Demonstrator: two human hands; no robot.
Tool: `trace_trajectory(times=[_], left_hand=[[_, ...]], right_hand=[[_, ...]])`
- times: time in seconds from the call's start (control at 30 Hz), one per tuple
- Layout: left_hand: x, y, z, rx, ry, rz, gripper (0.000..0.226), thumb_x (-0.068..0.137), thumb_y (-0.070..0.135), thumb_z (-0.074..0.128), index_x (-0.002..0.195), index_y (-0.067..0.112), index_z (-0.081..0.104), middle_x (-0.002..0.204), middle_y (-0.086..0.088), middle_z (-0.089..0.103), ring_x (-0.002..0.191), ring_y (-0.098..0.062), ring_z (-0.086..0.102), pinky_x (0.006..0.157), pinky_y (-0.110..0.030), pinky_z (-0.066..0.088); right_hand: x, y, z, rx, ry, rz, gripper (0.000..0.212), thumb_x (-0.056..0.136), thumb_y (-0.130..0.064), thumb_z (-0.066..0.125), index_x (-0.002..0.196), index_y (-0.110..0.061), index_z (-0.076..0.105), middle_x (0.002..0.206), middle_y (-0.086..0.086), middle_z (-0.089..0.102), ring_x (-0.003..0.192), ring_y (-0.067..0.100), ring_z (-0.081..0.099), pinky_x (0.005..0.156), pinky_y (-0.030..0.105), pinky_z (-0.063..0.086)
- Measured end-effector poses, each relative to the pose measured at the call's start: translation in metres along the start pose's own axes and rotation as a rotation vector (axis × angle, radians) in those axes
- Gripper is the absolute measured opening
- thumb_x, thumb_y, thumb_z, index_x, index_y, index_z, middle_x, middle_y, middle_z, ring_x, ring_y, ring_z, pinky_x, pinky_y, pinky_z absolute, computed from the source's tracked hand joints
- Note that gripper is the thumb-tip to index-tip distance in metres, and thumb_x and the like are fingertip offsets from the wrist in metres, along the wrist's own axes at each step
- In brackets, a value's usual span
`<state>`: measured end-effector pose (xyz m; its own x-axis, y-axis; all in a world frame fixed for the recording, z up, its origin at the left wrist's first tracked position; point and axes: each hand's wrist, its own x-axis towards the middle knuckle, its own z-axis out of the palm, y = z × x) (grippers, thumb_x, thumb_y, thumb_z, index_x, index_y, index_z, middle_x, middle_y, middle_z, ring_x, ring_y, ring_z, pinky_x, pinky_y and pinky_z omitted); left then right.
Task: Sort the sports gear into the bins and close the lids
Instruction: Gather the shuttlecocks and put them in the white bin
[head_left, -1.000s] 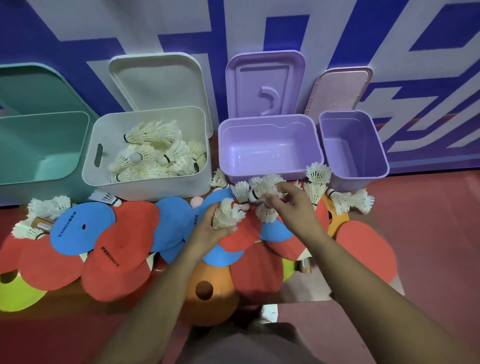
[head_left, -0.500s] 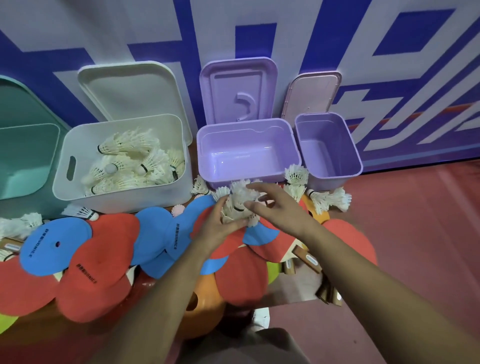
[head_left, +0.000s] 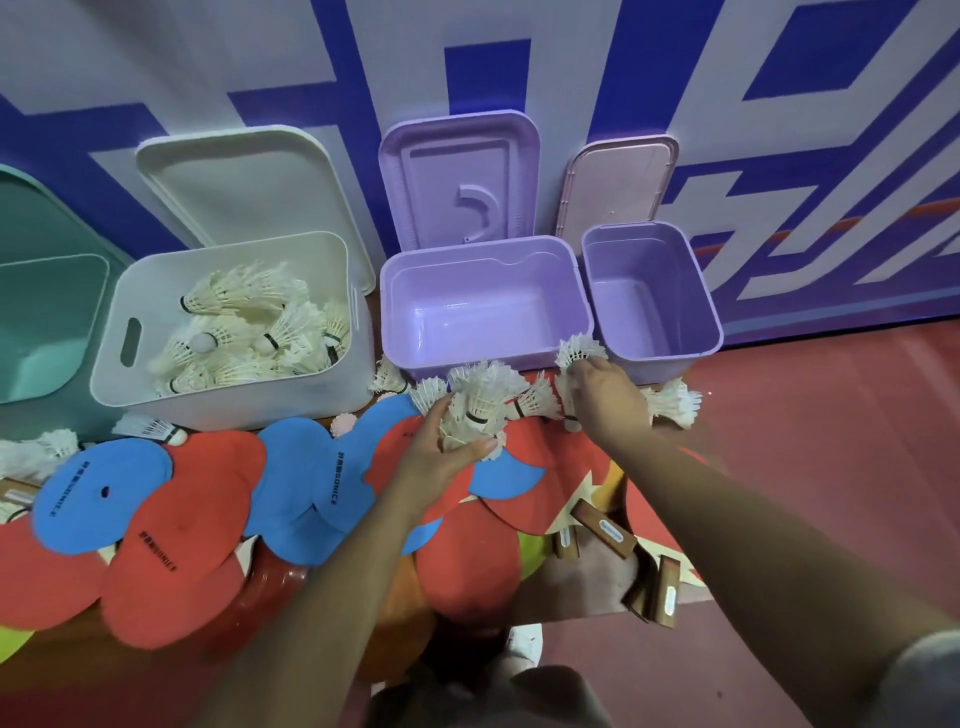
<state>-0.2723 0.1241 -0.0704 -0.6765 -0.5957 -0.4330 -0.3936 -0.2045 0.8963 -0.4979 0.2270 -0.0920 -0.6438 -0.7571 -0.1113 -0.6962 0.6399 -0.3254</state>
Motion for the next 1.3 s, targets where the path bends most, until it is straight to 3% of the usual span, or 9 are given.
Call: trace_trajectory(times=[0.17,0.27,0.43,0.63,0.8,0.9,1.1,1.23,1.3], left_hand=[[0.001,0.004,-0.001,0.070,0.091,-0.021,0.067,0.080,0.022,0.078,0.135,0.037,0.041,0.114,0.019,0.060,0.098,0.011,0.059,0.077,-0.004,0.044],[0.000,0.010,-0.004,0.094,0.125,-0.028,0.067,0.081,0.025,0.077,0.133,0.041,0.037,0.097,0.019,0.051,0.087,0.008,0.052,0.072,-0.004,0.041],[0.003,0.016,-0.024,0.024,0.117,-0.007,0.058,0.081,0.013,0.077,0.120,0.043,0.045,0.110,0.014,0.065,0.099,0.000,0.062,0.083,-0.015,0.048],[-0.006,0.031,-0.076,0.016,0.096,0.070,0.078,0.065,0.030,0.087,0.132,0.026,0.048,0.122,-0.002,0.066,0.113,-0.013,0.063,0.099,-0.031,0.049],[-0.013,0.040,-0.142,0.123,0.124,0.108,0.068,0.075,0.026,0.083,0.129,0.034,0.042,0.116,0.007,0.064,0.103,-0.006,0.061,0.087,-0.013,0.046],[-0.015,0.048,-0.196,0.285,0.153,0.142,0.071,0.072,0.038,0.083,0.129,0.041,0.040,0.122,0.011,0.055,0.107,-0.005,0.053,0.089,-0.014,0.041],[-0.007,0.057,-0.294,0.621,0.093,0.210,0.070,0.081,0.031,0.060,0.139,0.049,0.025,0.142,0.003,0.034,0.134,-0.011,0.034,0.110,-0.028,0.027],[0.020,0.049,-0.320,0.781,0.017,0.222,0.072,0.092,0.022,0.061,0.150,0.035,0.021,0.131,-0.003,0.034,0.122,-0.016,0.041,0.100,-0.021,0.026],[0.036,0.046,-0.325,0.765,-0.018,0.238,0.071,0.087,0.024,0.070,0.145,0.027,0.029,0.128,-0.002,0.043,0.115,-0.012,0.044,0.094,-0.021,0.030]], right_hand=[[-0.003,-0.008,-0.011,0.218,0.216,-0.019,0.017,0.089,-0.004,0.049,0.074,-0.005,0.056,0.076,0.009,0.058,0.075,0.030,0.056,0.059,0.036,0.040],[-0.015,-0.029,-0.038,0.501,0.297,-0.005,0.013,0.093,-0.010,0.054,0.086,-0.007,0.064,0.080,0.002,0.064,0.075,0.018,0.057,0.064,0.028,0.038],[-0.018,-0.086,-0.078,0.872,0.171,-0.100,0.010,0.094,-0.015,0.060,0.088,-0.013,0.067,0.073,-0.013,0.064,0.069,0.000,0.058,0.065,0.017,0.045],[-0.011,-0.148,-0.065,0.721,-0.064,-0.239,0.006,0.089,-0.017,0.064,0.084,-0.019,0.067,0.072,-0.007,0.066,0.069,0.010,0.060,0.070,0.031,0.049],[-0.004,-0.206,-0.051,0.915,-0.116,-0.173,0.008,0.085,-0.017,0.066,0.083,-0.025,0.066,0.080,0.013,0.067,0.070,0.017,0.059,0.068,0.037,0.053],[0.003,-0.246,-0.043,0.862,-0.142,-0.220,0.012,0.092,-0.019,0.061,0.081,-0.025,0.063,0.075,-0.001,0.063,0.059,0.001,0.051,0.065,0.026,0.042],[0.021,-0.325,-0.016,0.735,-0.176,-0.223,0.034,0.093,-0.037,0.059,0.070,-0.020,0.042,0.064,-0.009,0.039,0.060,0.008,0.038,0.060,0.025,0.033],[0.042,-0.345,0.010,0.524,-0.125,-0.205,0.008,0.097,-0.025,0.051,0.095,-0.018,0.048,0.078,-0.003,0.053,0.075,0.019,0.052,0.066,0.032,0.037],[0.051,-0.343,0.021,0.436,-0.135,-0.130,0.020,0.095,-0.019,0.049,0.113,-0.011,0.045,0.086,0.008,0.059,0.080,0.029,0.056,0.067,0.035,0.040]])
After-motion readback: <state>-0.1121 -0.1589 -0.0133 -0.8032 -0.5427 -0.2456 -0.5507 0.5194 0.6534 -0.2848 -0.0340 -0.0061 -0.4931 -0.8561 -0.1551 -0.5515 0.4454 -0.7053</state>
